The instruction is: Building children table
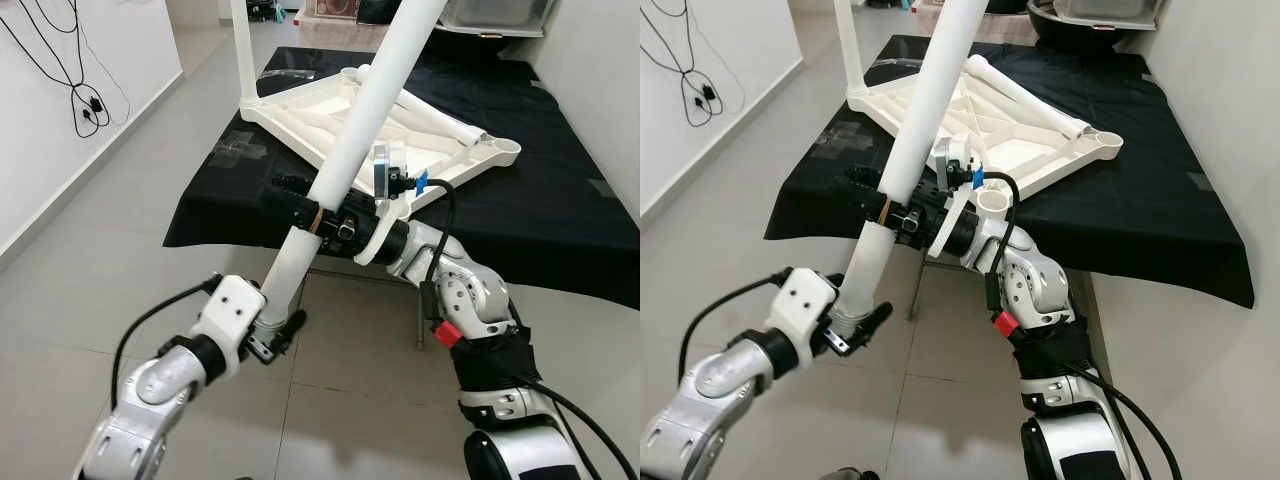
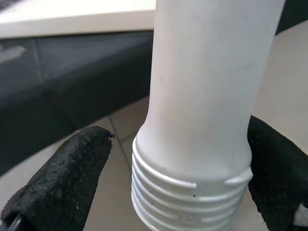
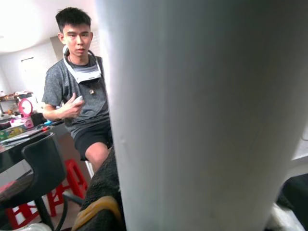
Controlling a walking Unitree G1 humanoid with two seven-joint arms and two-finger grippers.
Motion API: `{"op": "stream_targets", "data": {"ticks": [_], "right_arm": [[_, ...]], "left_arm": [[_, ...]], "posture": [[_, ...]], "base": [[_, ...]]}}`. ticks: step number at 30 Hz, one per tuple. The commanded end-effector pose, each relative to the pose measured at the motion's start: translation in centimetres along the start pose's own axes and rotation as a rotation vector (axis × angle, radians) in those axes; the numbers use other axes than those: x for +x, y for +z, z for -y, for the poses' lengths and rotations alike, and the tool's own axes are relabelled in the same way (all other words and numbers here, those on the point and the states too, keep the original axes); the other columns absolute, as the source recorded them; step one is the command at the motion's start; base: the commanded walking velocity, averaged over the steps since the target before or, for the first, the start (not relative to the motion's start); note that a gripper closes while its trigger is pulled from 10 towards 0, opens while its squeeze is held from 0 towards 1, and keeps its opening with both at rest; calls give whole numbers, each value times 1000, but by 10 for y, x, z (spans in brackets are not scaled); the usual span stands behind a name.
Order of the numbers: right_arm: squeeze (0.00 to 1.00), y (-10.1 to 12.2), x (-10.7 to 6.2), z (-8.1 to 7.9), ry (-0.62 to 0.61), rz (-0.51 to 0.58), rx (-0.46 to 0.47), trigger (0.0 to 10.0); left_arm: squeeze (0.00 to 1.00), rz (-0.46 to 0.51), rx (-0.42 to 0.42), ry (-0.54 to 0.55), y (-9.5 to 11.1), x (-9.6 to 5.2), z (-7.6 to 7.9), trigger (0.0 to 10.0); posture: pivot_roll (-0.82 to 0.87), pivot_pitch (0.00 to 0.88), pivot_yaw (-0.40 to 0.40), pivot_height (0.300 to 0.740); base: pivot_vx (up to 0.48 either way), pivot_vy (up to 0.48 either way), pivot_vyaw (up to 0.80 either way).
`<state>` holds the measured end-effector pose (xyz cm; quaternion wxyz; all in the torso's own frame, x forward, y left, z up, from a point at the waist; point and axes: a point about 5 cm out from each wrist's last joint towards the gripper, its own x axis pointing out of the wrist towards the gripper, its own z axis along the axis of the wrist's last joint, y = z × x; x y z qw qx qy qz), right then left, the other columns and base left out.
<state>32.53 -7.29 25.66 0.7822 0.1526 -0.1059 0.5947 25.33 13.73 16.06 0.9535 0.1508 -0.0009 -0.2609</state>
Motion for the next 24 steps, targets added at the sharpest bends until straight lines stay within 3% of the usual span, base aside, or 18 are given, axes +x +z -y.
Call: {"op": "stream_targets", "data": {"ticks": [1, 5, 7, 9, 11, 12, 13, 17, 19, 24], "right_arm": [[0, 5, -4, 5, -28, 4, -21, 0], [0, 5, -6, 7, -45, 0, -29, 0], [0, 8, -15, 26, -221, 10, -86, 0], [0, 17, -24, 49, -480, 58, -155, 0], [0, 18, -26, 53, -533, 71, -167, 0], [0, 20, -29, 57, -600, 80, -194, 2549], [0, 22, -32, 60, -647, 88, -209, 10000], [0, 25, -37, 64, -736, 116, -249, 10000], [0, 35, -42, 62, -820, 135, -372, 10000], [0, 46, -45, 59, -908, 173, -489, 10000]], "left_arm": [[0, -23, 43, 104, -4, -5, -17, 10000], [0, -25, 68, 152, -5, -6, -25, 10000], [0, -25, 65, 172, -6, -8, -29, 10000], [0, -11, 39, 132, -5, -8, -15, 10000], [0, -8, 33, 121, -5, -8, -11, 10000], [0, 13, 22, 127, -2, -7, -6, 10000], [0, 32, 4, 134, 0, -6, -2, 10000], [0, 79, -30, 148, 8, -4, 8, 10000], [0, 141, -57, 220, 20, 0, 11, 10000], [0, 196, -60, 333, 32, 3, 6, 10000]], "posture": [[106, 100, -30, 740], [105, 98, -31, 740], [103, 95, -30, 740], [103, 91, -33, 740], [103, 91, -32, 740], [100, 85, -31, 740], [100, 85, -31, 740], [101, 85, -33, 740], [105, 78, -31, 740], [97, 70, -31, 740]], "base": [[0, 0, 0], [0, 0, 0], [0, 0, 0], [0, 0, 0], [0, 0, 0], [0, 0, 0], [0, 0, 0], [0, 0, 0], [0, 0, 0], [0, 0, 0]]}}
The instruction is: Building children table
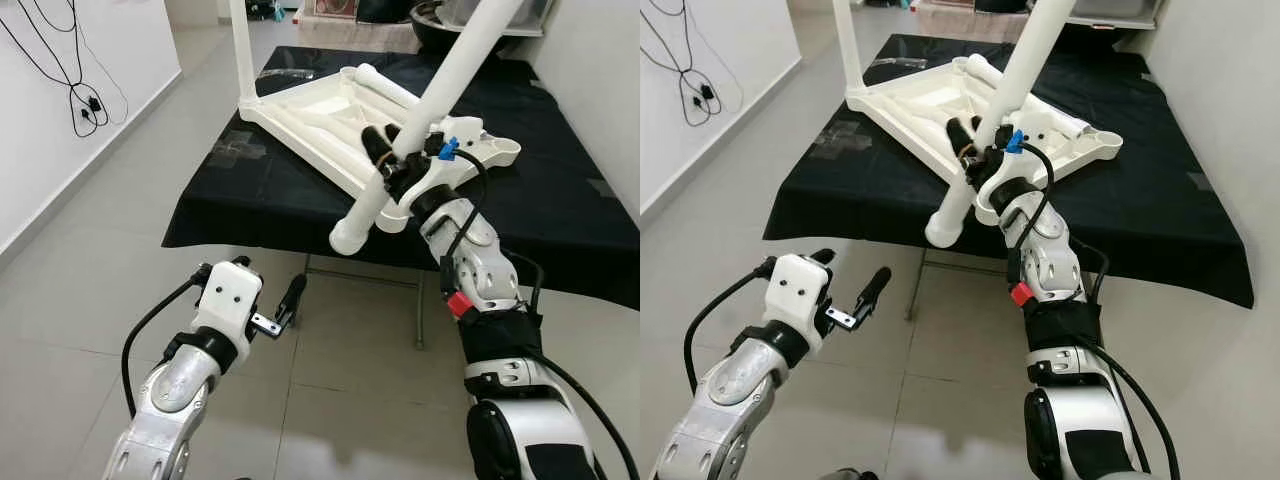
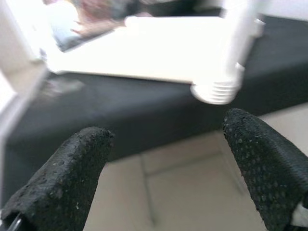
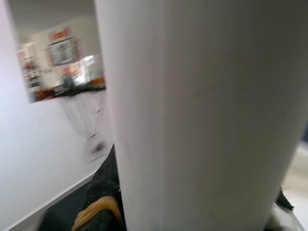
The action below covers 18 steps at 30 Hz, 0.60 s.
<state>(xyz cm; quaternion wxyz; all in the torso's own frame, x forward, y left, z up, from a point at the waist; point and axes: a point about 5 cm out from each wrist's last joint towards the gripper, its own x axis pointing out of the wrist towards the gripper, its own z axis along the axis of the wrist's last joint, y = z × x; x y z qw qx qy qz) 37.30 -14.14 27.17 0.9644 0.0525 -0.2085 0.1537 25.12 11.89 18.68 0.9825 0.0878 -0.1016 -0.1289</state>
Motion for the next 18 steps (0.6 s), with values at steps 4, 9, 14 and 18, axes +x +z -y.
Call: {"op": "stream_targets", "data": {"ticks": [4, 9, 14, 18], "right_arm": [[0, 12, -2, 8, -138, 88, -95, 10000], [0, 13, -1, 13, -188, 102, -108, 10000], [0, 12, 1, 10, -183, 100, -104, 10000], [0, 9, 2, 7, -185, 96, -89, 10000]], "left_arm": [[0, 53, 14, 110, 10, 4, -11, 10000], [0, 70, 35, 136, 15, 8, -19, 10000], [0, 78, 49, 147, 16, 9, -20, 10000], [0, 78, 50, 155, 17, 9, -20, 10000]], "posture": [[98, 70, -35, 740], [101, 59, -35, 740], [100, 55, -37, 740], [101, 57, -37, 740]], "base": [[0, 0, 0], [196, 0, 0], [268, 0, 0], [277, 0, 0]]}}
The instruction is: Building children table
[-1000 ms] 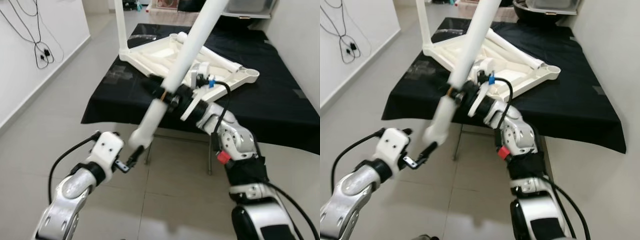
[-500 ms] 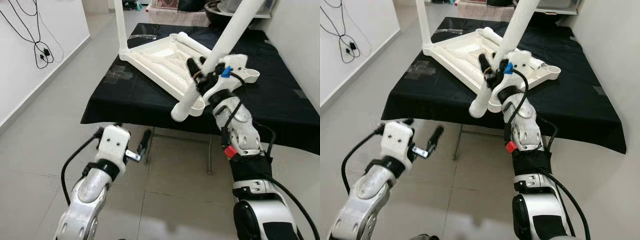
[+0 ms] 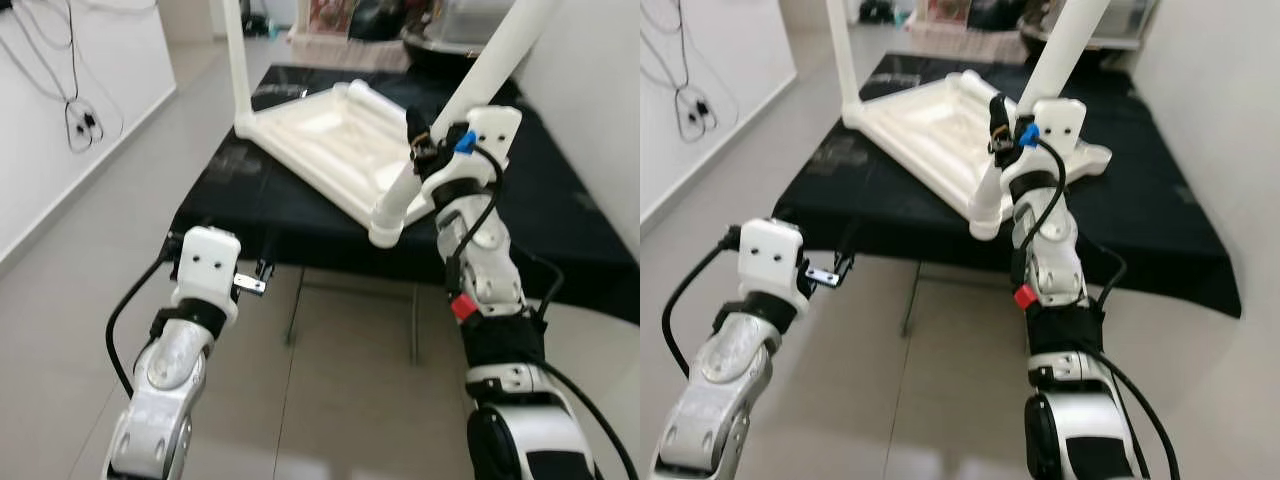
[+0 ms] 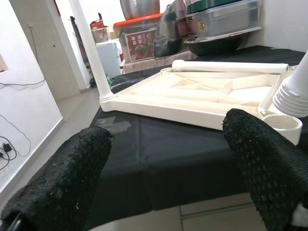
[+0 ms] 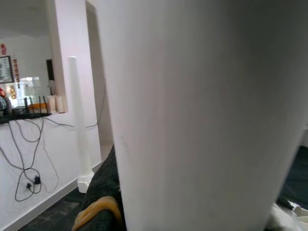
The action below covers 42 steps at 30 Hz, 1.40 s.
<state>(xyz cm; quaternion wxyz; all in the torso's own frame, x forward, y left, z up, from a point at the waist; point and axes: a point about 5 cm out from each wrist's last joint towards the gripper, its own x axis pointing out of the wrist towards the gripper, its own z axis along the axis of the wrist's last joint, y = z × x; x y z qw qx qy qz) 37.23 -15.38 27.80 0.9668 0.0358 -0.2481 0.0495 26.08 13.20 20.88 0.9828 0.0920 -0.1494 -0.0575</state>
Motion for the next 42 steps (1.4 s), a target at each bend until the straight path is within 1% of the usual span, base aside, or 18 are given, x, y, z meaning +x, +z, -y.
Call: {"op": "stream_targets", "data": {"ticks": [1, 5, 14, 22, 28, 30, 35, 36, 38, 40, 42], "right_arm": [[0, 1, 3, -5, 3, 14, 7, 10000], [0, 2, 5, -7, 4, 18, 26, 10000], [0, 7, 9, -5, -2, 35, 21, 10000], [0, 9, 12, -7, 8, 47, 58, 10000], [0, 11, 15, -7, 36, 47, 59, 10000], [0, 13, 20, -4, 44, 47, 49, 10000], [0, 15, 23, -2, 47, 46, 45, 10000], [0, 16, 25, -2, 58, 44, 41, 10000], [0, 19, 36, -5, 181, 8, 72, 10000], [0, 19, 36, -5, 181, 8, 72, 10000], [0, 22, 45, -6, 274, -30, 102, 10000]], "left_arm": [[0, -1, 17, 6, -1, 0, -1, 10000], [0, -3, 18, 8, -1, 1, -2, 10000], [0, -2, 18, 2, -1, 1, -1, 10000], [0, 4, 4, 6, 1, 3, 2, 10000], [0, -8, -11, 27, -1, 2, 0, 10000], [0, -15, -16, 17, -2, 1, 1, 10000], [0, -13, -13, 16, -2, 1, 1, 10000], [0, -13, -13, 14, -2, 1, 1, 10000], [0, -19, -17, -3, -3, -1, 5, 10000], [0, -19, -17, -3, -3, -1, 5, 10000], [0, -21, -27, -23, -3, -3, 9, 10000]], "posture": [[101, 63, -40, 740], [100, 67, -41, 740], [101, 72, -43, 740], [103, 77, -38, 740], [103, 79, -40, 740], [103, 82, -43, 740], [104, 84, -43, 740], [103, 87, -44, 740], [101, 95, -44, 740], [101, 95, -44, 740], [102, 104, -44, 740]], "base": [[289, 0, 0], [294, 0, 0], [300, 0, 0], [300, 0, 0], [0, 0, 0], [0, 0, 0], [0, 0, 0], [0, 0, 0], [0, 0, 0], [0, 0, 0], [0, 0, 0]]}}
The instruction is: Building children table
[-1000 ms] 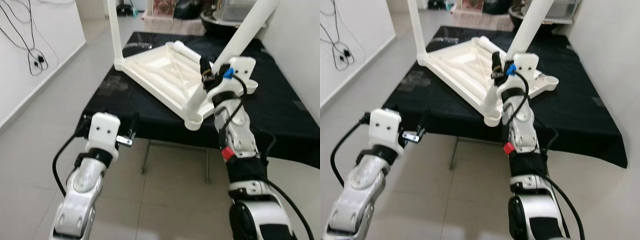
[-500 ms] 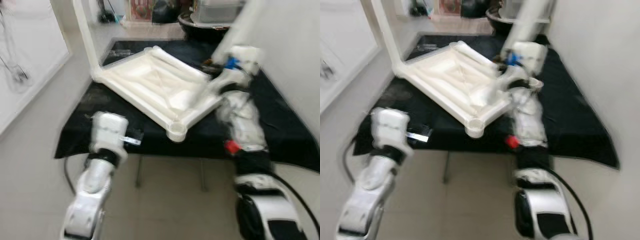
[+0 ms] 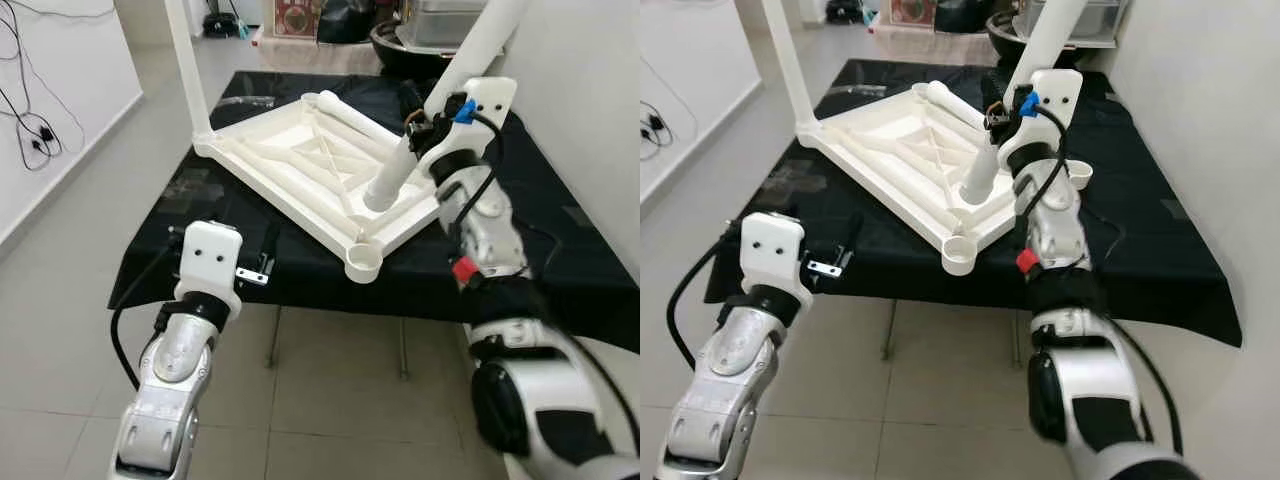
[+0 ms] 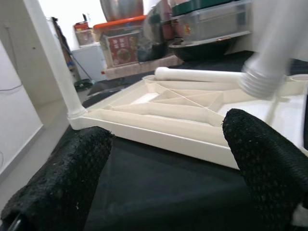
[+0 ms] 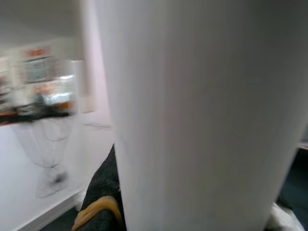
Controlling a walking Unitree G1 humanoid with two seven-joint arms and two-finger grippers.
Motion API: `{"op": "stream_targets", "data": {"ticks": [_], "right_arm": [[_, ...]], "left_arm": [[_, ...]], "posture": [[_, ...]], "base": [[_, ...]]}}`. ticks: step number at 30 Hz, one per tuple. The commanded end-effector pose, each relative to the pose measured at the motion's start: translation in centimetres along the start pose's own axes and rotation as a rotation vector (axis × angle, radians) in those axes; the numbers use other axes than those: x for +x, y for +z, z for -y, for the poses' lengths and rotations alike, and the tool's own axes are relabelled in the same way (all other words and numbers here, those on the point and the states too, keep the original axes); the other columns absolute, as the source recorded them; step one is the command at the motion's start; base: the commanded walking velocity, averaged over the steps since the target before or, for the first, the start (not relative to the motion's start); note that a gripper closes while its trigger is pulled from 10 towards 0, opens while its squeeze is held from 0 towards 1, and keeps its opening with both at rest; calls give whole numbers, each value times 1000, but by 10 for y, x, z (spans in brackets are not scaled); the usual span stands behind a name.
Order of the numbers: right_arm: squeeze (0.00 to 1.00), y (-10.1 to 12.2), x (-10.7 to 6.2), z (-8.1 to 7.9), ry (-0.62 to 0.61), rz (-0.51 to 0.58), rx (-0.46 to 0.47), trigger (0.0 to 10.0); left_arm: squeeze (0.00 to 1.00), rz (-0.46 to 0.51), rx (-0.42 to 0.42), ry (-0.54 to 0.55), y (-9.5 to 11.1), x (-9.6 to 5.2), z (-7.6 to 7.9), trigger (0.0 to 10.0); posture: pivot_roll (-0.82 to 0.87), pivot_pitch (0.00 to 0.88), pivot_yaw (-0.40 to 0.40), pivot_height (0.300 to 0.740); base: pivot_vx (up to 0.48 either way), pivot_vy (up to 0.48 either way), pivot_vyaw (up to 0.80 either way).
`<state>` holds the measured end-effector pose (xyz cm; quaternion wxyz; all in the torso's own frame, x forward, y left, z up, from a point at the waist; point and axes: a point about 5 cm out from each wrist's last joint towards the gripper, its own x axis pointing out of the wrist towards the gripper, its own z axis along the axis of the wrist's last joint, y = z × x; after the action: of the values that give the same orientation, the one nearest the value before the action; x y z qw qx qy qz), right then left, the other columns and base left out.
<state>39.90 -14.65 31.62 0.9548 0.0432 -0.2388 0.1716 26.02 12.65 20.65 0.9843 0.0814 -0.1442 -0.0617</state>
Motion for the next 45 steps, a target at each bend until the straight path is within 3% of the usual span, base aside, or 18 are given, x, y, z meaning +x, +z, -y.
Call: {"op": "stream_targets", "data": {"ticks": [1, 3, 5, 8, 12, 21, 24, 37, 45], "right_arm": [[0, 4, 8, 2, 86, -33, 53, 10000], [0, 6, 11, 3, 116, -47, 73, 10000], [0, 13, 18, 0, 255, -83, 4, 10000], [0, 16, 20, 0, 292, -101, -8, 10000], [0, 10, 16, 0, 441, -181, -9, 10000], [0, 11, 9, 9, 555, -217, 27, 10000], [0, 17, 0, 13, 713, -231, 68, 10000], [0, 16, -3, 17, 735, -275, -3, 10000], [0, 17, -3, 19, 746, -278, 3, 10000]], "left_arm": [[0, -13, -17, -31, -1, -4, 7, 10000], [0, -13, -26, -40, 0, -6, 9, 10000], [0, -18, -64, -73, 2, -11, 19, 10000], [0, -18, -82, -102, 4, -14, 26, 10000], [0, -37, -113, -150, 7, -25, 41, 10000], [0, -59, -131, -163, 8, -33, 48, 10000], [0, -64, -130, -162, 9, -34, 47, 10000], [0, -74, -137, -168, 12, -39, 51, 10000], [0, -77, -135, -168, 13, -40, 52, 10000]], "posture": [[104, 112, -50, 740], [105, 114, -50, 740], [110, 135, -54, 740], [114, 148, -53, 740], [124, 182, -64, 740], [133, 193, -59, 740], [134, 194, -54, 740], [137, 190, -52, 740], [140, 197, -56, 740]], "base": [[0, 0, 0], [0, 0, 0], [0, 0, 0], [0, 0, 0], [0, 0, 0], [0, 0, 0], [0, 0, 0], [0, 0, 0], [0, 0, 0]]}}
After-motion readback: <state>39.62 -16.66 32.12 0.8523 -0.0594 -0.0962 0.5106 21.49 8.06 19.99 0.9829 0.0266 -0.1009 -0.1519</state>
